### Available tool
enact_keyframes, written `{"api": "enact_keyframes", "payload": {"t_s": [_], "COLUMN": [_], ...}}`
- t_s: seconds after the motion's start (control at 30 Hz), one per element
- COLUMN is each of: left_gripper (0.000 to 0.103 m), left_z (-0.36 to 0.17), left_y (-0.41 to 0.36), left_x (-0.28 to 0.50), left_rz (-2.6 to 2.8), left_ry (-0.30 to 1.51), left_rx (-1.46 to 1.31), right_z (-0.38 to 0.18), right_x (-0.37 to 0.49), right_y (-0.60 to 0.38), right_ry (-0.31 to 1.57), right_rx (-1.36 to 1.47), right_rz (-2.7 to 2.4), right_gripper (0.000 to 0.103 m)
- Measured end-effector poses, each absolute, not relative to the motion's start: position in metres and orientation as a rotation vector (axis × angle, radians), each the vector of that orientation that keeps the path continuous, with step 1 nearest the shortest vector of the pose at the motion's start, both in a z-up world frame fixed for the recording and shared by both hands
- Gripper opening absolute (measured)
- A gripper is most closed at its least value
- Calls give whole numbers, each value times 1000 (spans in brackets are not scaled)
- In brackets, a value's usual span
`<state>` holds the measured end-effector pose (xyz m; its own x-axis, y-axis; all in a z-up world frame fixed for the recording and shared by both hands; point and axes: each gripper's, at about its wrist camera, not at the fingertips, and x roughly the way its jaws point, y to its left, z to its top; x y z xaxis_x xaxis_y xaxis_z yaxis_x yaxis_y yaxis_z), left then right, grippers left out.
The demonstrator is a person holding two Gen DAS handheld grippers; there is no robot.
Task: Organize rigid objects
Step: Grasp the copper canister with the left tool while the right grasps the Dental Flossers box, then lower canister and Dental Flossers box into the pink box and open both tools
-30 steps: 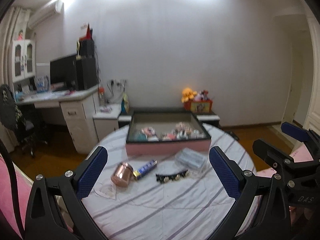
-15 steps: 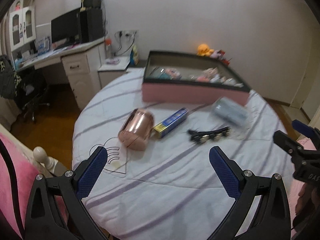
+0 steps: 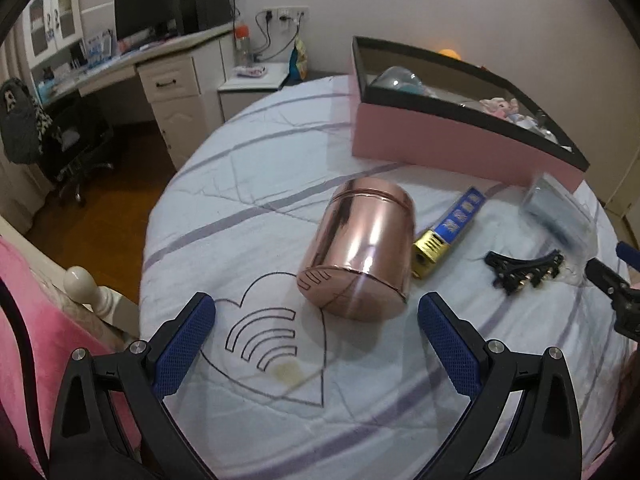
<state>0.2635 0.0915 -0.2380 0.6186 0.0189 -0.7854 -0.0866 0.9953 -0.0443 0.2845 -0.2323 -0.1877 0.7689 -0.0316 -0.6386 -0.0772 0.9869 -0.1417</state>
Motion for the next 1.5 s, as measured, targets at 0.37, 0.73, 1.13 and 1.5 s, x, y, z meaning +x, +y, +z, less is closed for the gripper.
{"api": "enact_keyframes", "payload": {"t_s": [0.37,0.73,1.13,1.5], "left_gripper": [102,48,47,47], "left_z": [-238,-232,-164,-101], "left_y": [89,74,16,-22], "left_x": [286,275,219,181], "left_rz": [48,37,-50,-82], "left_ry": [896,833,627,417], "left_rx": [-40,4,-16,19], "right_z": [-195,-197,-148,-92], "right_x": [336,340,259,205], "right_y": [-212,-203,-218,-214], "right_ry": [785,781,539,332], "right_rx": [-249,-221,-26,-43], "right_rz": [167,244,283,228], "right_gripper": [103,63,63,63]}}
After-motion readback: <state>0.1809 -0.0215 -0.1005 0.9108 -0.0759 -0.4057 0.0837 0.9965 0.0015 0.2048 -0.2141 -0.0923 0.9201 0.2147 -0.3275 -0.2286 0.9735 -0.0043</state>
